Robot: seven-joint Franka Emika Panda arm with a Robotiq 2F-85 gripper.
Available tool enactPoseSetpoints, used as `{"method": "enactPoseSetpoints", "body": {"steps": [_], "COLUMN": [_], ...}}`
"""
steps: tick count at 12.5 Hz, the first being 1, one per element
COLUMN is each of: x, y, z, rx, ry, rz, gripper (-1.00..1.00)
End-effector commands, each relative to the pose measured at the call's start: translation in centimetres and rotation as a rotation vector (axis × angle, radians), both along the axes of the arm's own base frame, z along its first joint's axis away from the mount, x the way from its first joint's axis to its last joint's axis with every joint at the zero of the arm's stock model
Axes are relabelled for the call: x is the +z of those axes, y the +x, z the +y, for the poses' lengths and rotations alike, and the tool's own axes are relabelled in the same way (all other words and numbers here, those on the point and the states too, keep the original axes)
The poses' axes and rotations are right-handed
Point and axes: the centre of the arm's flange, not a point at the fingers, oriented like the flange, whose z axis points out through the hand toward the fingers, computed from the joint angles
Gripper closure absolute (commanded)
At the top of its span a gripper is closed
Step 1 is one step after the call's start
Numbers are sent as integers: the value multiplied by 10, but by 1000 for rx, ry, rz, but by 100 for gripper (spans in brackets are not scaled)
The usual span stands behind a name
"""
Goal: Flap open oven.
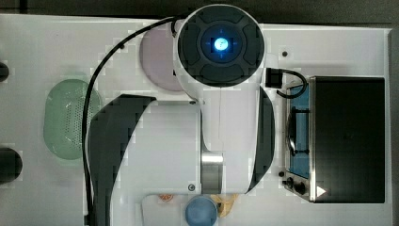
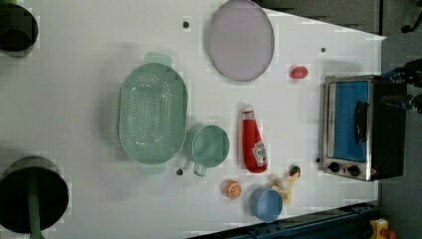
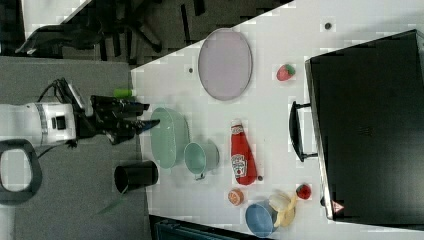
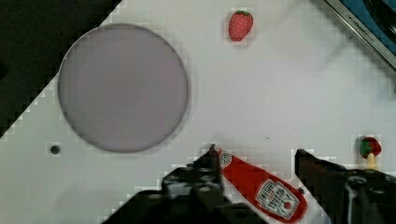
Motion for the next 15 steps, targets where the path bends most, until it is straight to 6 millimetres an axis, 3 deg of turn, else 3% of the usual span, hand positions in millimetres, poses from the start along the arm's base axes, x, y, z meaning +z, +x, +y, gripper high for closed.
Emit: {"method": "enactPoseSetpoints", "body": {"steps": [1, 3, 6, 7, 13, 15], "x": [52, 52, 52, 52, 48, 40], "y": [-123, -123, -123, -123, -124, -124], "z": [-23, -23, -23, -23, -34, -46], "rx": [-96, -96, -96, -96, -118, -125], "ry": [30, 30, 30, 30, 32, 33], "rz": [11, 11, 11, 11, 20, 27], "gripper": [-59, -100, -100, -90, 55, 65]}}
